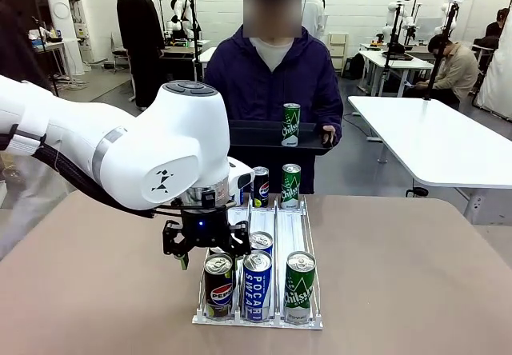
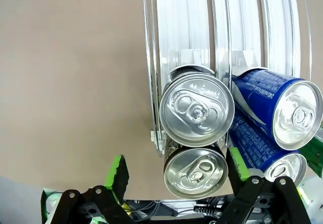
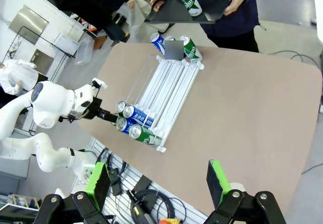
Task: Retrieve and hand over the desired beverage to the person.
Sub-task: Pick up another can of the same type that the person held from the Automatic Can Dispenser.
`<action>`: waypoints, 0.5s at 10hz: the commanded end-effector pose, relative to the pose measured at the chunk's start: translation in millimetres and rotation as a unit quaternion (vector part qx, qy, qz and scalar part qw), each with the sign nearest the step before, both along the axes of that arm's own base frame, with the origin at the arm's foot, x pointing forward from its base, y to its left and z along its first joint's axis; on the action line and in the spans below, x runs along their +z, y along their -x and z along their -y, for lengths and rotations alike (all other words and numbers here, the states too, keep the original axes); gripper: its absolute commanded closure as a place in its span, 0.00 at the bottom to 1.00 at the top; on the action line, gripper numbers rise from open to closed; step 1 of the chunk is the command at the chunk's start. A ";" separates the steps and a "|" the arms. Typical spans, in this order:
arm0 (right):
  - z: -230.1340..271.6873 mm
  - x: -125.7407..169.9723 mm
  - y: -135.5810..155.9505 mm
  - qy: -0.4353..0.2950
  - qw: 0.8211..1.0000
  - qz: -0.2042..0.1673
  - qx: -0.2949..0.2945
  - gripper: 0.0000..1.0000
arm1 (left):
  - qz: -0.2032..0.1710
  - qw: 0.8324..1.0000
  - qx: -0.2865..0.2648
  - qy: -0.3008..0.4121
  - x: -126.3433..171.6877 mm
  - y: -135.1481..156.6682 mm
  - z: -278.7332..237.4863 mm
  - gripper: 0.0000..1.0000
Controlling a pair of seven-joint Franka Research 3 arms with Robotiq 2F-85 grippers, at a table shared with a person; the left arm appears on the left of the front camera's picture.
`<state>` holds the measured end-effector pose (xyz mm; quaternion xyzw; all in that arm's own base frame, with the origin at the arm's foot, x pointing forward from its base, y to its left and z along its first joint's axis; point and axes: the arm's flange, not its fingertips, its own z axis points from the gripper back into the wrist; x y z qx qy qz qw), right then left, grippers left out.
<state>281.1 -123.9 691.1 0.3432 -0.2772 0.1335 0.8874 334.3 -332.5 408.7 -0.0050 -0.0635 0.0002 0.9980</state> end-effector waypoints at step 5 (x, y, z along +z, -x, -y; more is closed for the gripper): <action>-0.1 -1.0 -1.0 -0.007 1.000 0.003 0.008 0.00 | -0.016 0.999 -0.012 0.026 -8.5 -2.6 2.8 0.00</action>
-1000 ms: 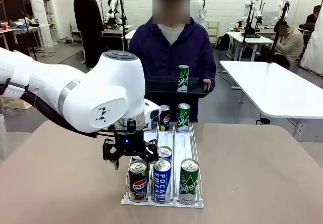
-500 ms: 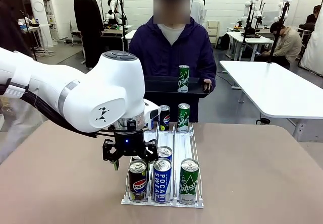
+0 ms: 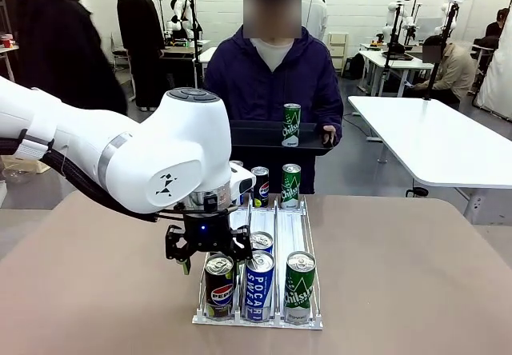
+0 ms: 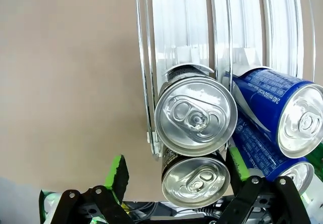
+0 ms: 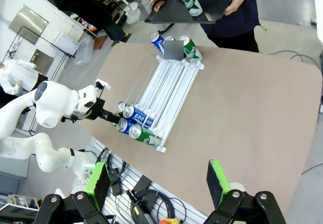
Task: Retrieve and hand over the desired beverage to the person.
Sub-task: Pick up another can of the same type that the person held from the Automatic Can Dispenser.
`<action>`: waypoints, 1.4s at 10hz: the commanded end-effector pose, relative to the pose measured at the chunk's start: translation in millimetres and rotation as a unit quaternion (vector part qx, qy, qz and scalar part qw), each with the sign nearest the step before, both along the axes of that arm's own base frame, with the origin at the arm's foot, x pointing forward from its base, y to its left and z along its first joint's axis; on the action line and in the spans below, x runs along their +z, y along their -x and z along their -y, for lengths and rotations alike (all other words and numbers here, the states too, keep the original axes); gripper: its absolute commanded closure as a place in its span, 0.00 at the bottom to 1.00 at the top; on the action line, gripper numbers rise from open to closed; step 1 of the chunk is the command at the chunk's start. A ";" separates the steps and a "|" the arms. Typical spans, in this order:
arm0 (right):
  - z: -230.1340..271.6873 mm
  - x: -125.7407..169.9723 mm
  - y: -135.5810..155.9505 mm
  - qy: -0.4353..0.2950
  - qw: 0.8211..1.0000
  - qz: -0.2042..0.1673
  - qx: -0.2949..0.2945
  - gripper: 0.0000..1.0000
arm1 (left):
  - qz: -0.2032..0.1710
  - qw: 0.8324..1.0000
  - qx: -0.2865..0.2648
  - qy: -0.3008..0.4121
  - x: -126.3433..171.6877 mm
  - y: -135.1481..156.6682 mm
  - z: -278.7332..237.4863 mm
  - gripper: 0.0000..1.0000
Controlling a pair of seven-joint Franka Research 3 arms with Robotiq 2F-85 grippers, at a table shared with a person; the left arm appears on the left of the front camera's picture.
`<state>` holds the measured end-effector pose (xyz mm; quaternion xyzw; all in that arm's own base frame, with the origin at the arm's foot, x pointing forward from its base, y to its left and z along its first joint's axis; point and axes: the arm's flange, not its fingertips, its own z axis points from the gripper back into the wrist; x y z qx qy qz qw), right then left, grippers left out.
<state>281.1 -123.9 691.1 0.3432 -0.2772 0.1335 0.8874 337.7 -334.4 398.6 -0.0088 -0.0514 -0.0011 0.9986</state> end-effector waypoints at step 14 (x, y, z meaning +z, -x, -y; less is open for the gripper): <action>-0.1 -1.0 -1.0 -0.007 1.000 0.003 0.008 0.00 | -0.046 0.992 -0.117 -0.020 147.9 38.9 -0.3 0.99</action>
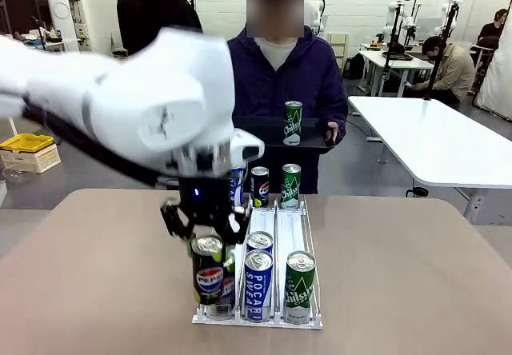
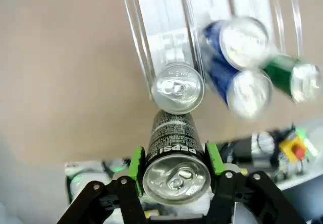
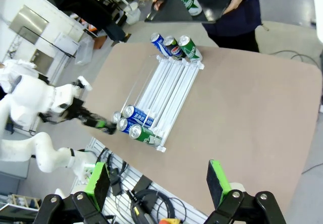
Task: Retrieve and hand over the desired beverage to the person.
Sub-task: Pick up another can of the same type that the person held from the Automatic Can Dispenser.
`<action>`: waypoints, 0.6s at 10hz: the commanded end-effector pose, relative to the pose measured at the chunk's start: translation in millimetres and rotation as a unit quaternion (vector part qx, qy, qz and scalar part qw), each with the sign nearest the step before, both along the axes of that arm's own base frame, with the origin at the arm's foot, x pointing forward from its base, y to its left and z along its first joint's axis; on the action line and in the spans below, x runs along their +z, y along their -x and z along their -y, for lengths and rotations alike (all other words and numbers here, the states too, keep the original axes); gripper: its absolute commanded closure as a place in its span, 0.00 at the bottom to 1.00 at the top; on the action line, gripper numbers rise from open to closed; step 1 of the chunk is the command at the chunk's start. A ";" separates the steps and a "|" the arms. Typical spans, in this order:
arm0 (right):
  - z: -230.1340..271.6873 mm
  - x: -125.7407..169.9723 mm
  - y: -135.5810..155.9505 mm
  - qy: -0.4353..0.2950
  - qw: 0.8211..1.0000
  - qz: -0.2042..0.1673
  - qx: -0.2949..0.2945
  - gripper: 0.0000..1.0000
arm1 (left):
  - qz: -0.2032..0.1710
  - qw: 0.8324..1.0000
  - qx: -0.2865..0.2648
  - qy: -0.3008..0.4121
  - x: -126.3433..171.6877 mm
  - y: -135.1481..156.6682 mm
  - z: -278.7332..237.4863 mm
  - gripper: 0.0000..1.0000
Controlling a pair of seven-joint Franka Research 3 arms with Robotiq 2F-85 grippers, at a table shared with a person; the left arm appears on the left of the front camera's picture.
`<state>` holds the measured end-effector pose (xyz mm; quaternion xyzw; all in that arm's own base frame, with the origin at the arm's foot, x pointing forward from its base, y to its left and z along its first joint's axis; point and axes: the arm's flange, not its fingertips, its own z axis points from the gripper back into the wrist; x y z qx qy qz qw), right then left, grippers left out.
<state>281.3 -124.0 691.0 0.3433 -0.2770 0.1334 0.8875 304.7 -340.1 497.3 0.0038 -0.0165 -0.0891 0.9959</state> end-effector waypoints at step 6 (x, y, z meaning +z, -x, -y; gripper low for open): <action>-0.1 -0.9 -0.8 -0.007 1.000 0.003 0.008 0.00 | 0.076 0.996 0.013 0.055 197.2 -51.1 0.4 0.99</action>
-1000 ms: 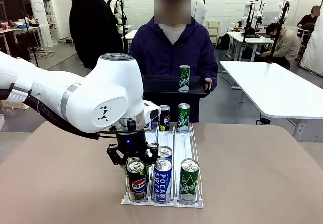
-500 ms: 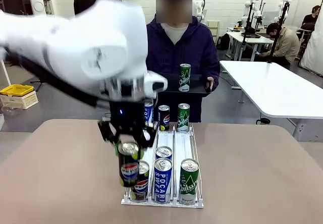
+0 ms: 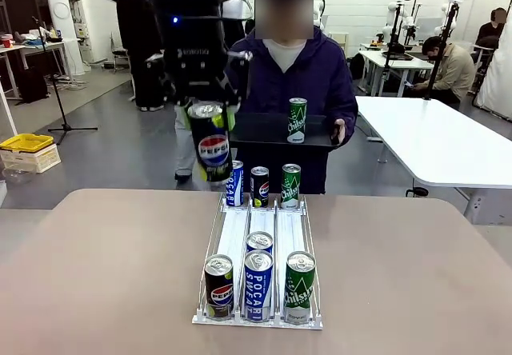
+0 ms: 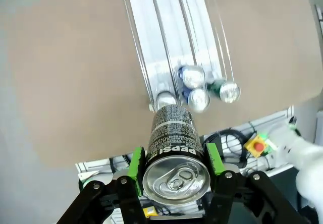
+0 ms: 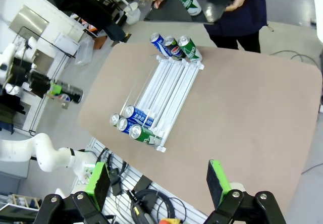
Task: Retrieve and hand over the desired beverage to the person.
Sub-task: Pick up another can of the same type that the person held from the Automatic Can Dispenser.
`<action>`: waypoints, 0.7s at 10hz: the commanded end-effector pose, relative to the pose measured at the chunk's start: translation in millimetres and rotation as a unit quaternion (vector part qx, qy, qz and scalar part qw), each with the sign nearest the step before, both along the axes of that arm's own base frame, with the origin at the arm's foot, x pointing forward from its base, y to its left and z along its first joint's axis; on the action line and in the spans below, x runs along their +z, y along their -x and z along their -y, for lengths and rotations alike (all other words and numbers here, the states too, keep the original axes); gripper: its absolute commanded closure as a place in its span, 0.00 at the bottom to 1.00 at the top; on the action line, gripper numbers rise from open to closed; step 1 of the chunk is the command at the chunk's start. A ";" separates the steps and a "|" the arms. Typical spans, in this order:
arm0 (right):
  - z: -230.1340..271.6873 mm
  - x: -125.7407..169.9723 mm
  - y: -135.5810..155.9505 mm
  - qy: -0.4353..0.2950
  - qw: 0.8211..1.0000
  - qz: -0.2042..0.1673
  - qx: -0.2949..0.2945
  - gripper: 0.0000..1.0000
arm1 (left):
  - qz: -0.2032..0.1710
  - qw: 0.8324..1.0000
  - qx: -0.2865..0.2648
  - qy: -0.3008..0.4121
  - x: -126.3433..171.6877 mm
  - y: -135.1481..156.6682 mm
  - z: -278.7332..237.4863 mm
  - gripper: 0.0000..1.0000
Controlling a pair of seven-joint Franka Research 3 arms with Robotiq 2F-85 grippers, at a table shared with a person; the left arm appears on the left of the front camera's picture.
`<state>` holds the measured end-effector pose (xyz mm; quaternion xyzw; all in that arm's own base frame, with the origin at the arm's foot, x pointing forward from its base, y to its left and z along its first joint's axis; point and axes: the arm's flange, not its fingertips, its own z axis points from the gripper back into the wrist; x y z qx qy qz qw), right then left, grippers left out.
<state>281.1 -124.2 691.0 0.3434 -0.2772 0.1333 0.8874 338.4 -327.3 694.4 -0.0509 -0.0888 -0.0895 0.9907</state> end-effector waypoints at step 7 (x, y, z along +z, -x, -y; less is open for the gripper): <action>-0.3 -0.9 -0.9 -0.007 1.000 0.003 0.008 0.00 | -0.010 0.999 0.042 -0.004 -20.0 -73.6 -1.7 0.99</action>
